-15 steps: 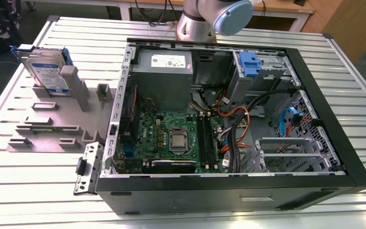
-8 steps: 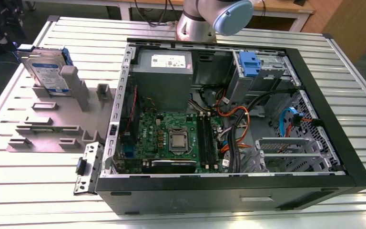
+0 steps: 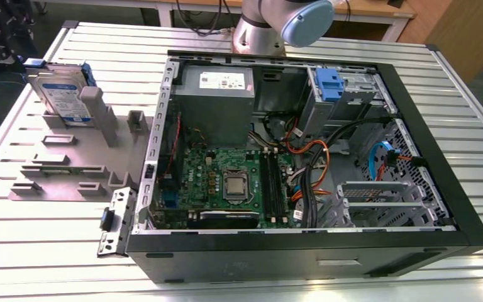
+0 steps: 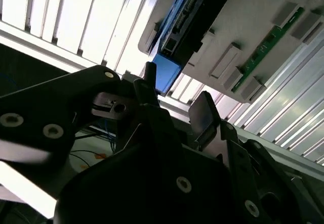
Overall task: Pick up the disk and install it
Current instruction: 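Pick up the disk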
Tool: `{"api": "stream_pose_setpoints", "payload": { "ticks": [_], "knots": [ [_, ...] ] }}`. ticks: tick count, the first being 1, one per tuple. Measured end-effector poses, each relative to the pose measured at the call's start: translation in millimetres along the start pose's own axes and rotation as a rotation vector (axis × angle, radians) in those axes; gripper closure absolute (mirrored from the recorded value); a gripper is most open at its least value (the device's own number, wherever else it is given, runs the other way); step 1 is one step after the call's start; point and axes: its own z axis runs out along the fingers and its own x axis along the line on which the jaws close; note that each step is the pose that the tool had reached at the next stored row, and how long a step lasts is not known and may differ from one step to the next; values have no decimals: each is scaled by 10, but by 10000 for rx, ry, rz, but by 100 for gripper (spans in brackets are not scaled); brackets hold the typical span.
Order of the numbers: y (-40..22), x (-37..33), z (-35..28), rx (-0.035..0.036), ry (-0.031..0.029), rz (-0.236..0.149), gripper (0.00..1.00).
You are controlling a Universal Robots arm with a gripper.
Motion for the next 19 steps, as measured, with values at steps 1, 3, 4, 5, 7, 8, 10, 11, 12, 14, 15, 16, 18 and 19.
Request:
{"api": "stream_pose_setpoints", "payload": {
  "ticks": [1, 3, 4, 5, 7, 8, 10, 11, 12, 14, 15, 16, 18, 19],
  "knots": [
    [0, -2, 6, -2, 5, -107, 47],
    [0, -17, 18, -2, 8, -169, 47],
    [0, -28, 23, -2, 8, -171, 46],
    [1, -39, 29, -3, 8, -170, 46],
    [2, -50, 60, 0, 7, -171, 40],
    [3, -54, 77, -1, 8, -171, 40],
    [12, -59, 114, 15, 7, -172, 40],
    [23, -60, 131, 28, 7, -172, 40],
    [40, -60, 150, 43, 7, -172, 40],
    [60, -61, 189, 87, 2, -172, 40],
    [59, -61, 207, 92, 2, -175, 40],
    [58, -63, 220, 89, 4, -177, 40],
    [53, -69, 246, 89, 3, -180, 40],
    [51, -72, 262, 90, 3, -184, 40]
  ]
}}
